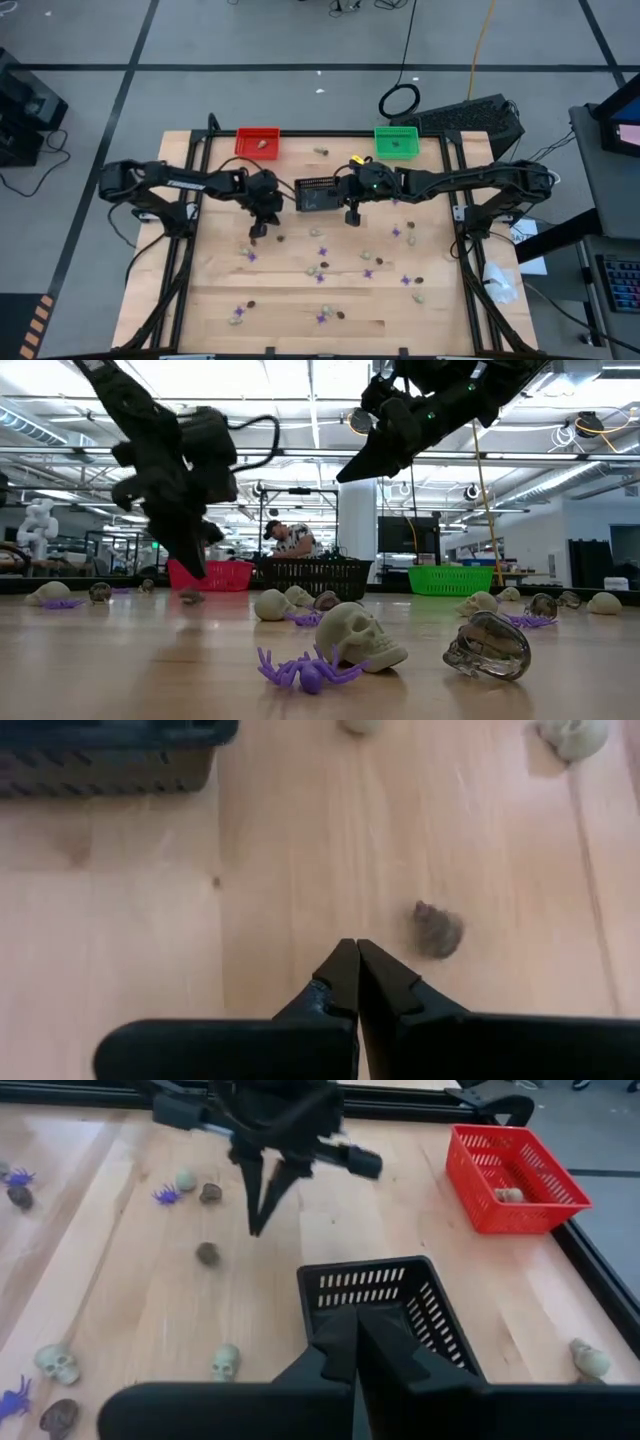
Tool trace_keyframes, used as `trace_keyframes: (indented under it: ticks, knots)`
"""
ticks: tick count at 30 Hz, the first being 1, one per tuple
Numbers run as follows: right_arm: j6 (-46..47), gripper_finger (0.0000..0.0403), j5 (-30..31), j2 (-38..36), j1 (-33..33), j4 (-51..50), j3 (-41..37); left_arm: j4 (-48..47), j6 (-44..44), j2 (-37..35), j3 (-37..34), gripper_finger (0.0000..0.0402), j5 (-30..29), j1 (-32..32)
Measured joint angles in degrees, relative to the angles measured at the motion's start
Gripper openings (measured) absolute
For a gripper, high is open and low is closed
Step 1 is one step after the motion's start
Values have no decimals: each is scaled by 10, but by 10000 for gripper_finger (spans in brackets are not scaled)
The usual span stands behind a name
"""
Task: Sort Halloween decoration
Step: Put the black skull toy into the black bin
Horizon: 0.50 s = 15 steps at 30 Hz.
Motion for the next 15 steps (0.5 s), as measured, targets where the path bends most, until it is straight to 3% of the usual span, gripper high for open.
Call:
trace_keyframes:
  ticks: [6, 15]
  knots:
    - [-1, 0, 0, 0, 0, -2, 0, -5, -95, -20, 0, 15, -31, -54]
    - [-15, 0, 0, 0, 0, -1, 0, 11, -140, -21, 0, 134, -66, -167]
